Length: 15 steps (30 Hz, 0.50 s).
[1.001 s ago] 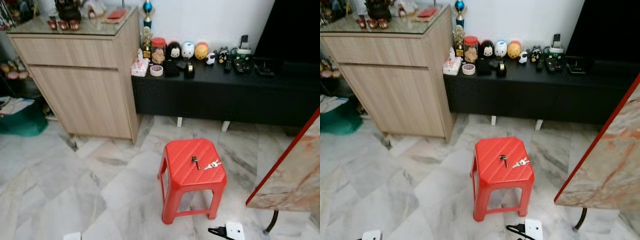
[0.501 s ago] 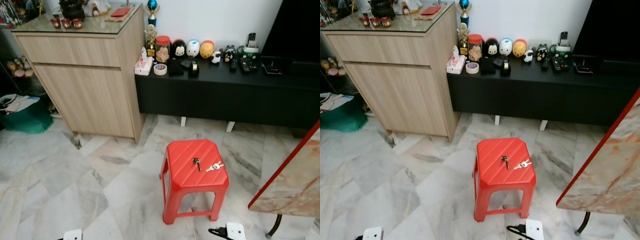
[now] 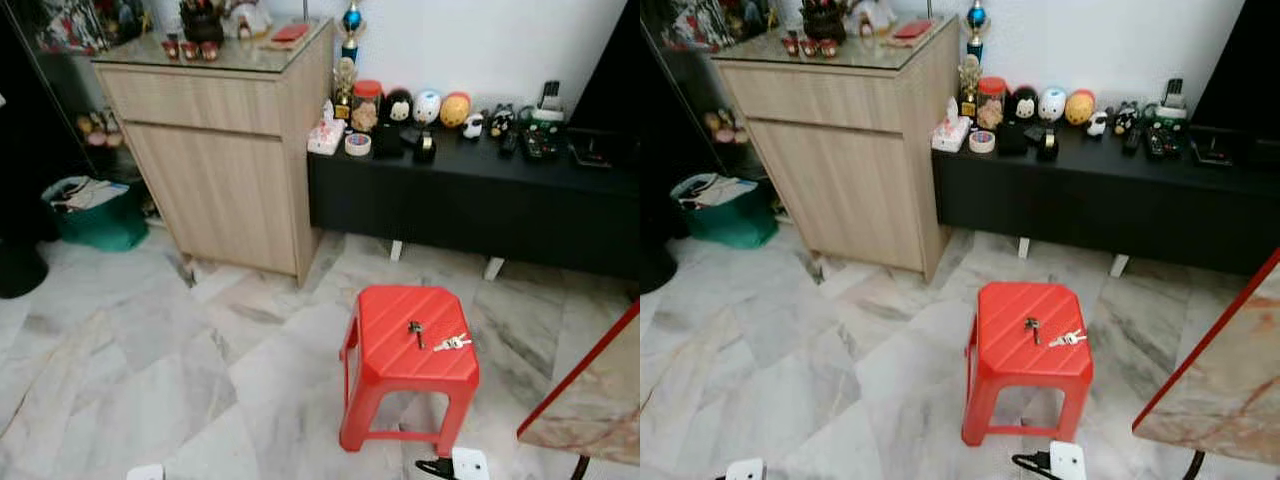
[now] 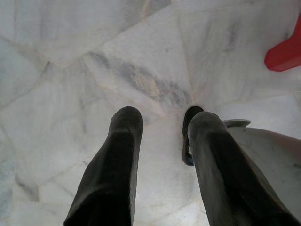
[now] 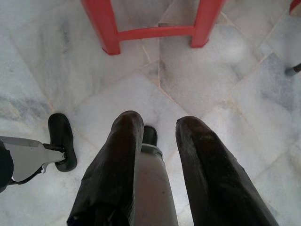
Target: Hang keys on a hook
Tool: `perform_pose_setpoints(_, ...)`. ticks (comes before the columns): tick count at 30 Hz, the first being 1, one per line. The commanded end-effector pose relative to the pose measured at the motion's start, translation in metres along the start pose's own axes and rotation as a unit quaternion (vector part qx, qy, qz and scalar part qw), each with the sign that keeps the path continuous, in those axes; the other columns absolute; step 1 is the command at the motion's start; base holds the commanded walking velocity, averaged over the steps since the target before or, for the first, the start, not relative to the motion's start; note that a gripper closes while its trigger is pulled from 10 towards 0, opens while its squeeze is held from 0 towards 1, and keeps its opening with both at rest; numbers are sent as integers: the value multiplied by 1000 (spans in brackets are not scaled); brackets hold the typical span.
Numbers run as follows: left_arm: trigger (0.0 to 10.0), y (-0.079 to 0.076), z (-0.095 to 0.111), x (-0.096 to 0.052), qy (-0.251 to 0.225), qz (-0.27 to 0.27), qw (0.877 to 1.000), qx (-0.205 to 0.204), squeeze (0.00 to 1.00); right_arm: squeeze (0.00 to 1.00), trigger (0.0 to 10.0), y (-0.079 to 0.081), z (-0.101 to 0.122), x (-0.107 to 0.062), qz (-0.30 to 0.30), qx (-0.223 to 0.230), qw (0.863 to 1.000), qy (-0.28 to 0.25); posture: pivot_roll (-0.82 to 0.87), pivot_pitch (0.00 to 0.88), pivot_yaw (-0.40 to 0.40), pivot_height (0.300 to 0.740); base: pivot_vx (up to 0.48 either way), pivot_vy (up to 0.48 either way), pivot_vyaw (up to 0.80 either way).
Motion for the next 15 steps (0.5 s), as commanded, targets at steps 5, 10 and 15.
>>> perform_pose_setpoints(5, 10000, -1, -2, 0, 8, -3, 1000, 7, 0, 0, 10000, 0, 2, 0, 1, 1, 1000, -4, 50, 0, -3, 740, 250, 0, 0)
perform_pose_setpoints(10, 10000, -1, -2, 0, 8, -4, 1000, 8, 0, 0, 10000, 0, 2, 0, 1, 1, 1000, -3, 49, 0, -2, 740, 272, 0, 0)
perform_pose_setpoints(15, 10000, -1, -3, 0, 8, -5, 1000, 9, 0, 0, 10000, 0, 1, 0, 1, -2, 1000, -3, 50, 0, -3, 740, 279, 0, 0)
Point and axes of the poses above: a point about 5 cm out from each wrist's last joint towards the gripper, its own x axis pointing out of the wrist towards the gripper, its own z axis along the axis of the wrist's last joint, y = z × x, the point moved 3 cm from there along x, pointing out of the wrist towards the gripper, and after that the axes turned 1 degree about -x, right-handed, at the moved point
